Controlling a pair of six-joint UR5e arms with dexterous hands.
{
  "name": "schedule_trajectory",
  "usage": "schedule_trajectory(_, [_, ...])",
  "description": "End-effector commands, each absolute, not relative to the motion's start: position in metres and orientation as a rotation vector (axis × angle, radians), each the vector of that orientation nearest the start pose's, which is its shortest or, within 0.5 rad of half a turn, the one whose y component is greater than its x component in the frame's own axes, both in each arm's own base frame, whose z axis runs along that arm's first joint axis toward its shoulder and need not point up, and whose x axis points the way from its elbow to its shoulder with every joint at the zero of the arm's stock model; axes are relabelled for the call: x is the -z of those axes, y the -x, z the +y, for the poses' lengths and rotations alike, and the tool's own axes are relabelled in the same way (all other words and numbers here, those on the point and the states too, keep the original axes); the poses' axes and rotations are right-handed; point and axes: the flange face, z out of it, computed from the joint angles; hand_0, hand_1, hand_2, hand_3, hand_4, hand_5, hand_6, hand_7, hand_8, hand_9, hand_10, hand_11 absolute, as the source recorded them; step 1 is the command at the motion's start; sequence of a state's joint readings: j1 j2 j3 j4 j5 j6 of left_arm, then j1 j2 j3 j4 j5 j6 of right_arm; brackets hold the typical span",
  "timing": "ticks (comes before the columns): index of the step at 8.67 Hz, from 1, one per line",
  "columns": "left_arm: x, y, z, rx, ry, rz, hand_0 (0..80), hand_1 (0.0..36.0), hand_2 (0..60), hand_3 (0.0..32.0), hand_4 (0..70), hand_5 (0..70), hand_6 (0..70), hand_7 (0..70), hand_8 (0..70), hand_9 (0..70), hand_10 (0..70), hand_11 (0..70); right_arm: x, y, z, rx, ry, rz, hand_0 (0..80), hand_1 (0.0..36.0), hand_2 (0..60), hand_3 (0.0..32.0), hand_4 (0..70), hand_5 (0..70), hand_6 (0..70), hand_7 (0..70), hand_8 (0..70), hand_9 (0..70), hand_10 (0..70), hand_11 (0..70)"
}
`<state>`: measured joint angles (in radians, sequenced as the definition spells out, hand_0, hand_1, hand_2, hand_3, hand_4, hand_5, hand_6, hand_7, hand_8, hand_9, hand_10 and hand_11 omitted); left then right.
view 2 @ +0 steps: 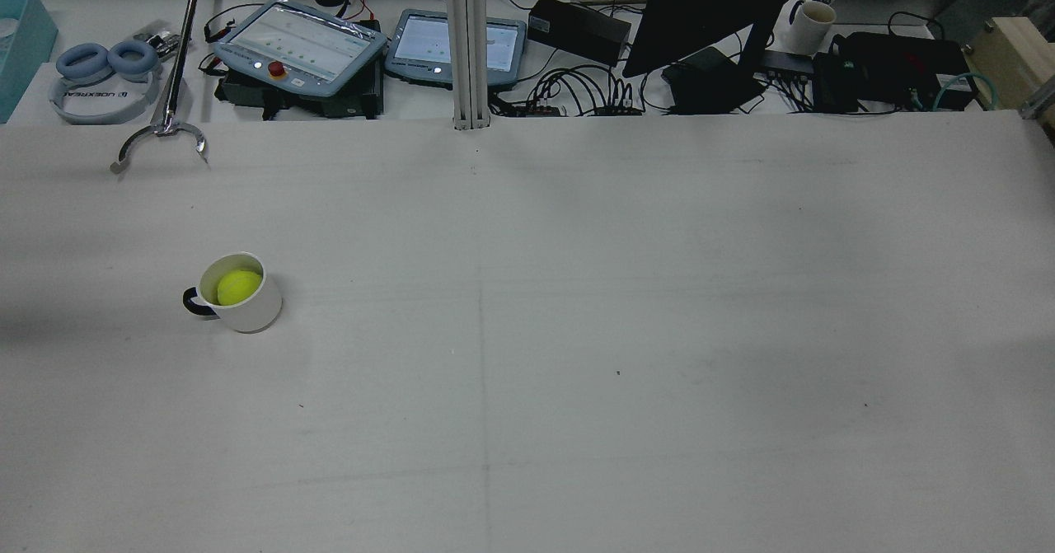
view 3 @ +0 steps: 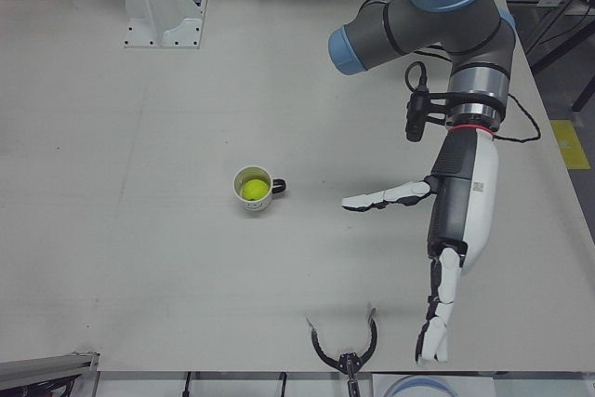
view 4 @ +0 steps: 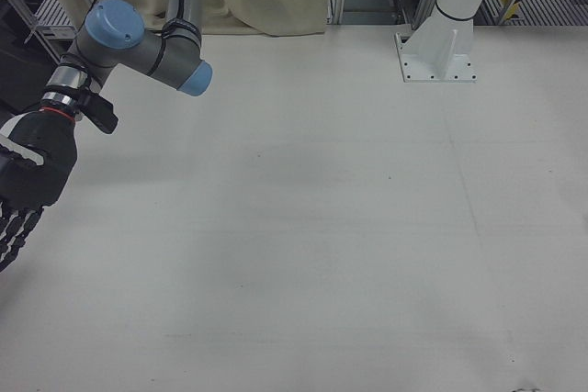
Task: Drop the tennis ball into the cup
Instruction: 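Withdraw the open left hand away from the mug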
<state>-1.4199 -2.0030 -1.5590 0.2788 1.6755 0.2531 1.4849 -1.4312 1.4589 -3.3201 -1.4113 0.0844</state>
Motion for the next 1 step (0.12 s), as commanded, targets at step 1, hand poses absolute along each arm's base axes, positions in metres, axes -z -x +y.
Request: schedule_trajectory(1, [-0.4672, 0.0601, -0.6457, 1.837, -0.061, 2.151, 80.0, 36.0, 3.1, 0.0, 0.0, 8.7, 0.0, 11.3, 0.0, 0.8, 0.0, 0.0, -0.6852, -0.1028, -0.5443, 2.3, 0.015, 1.986, 0.0, 0.0, 0.0, 0.0, 0.0, 0.0, 0.0, 0.0, 0.0, 0.0, 0.0, 0.0])
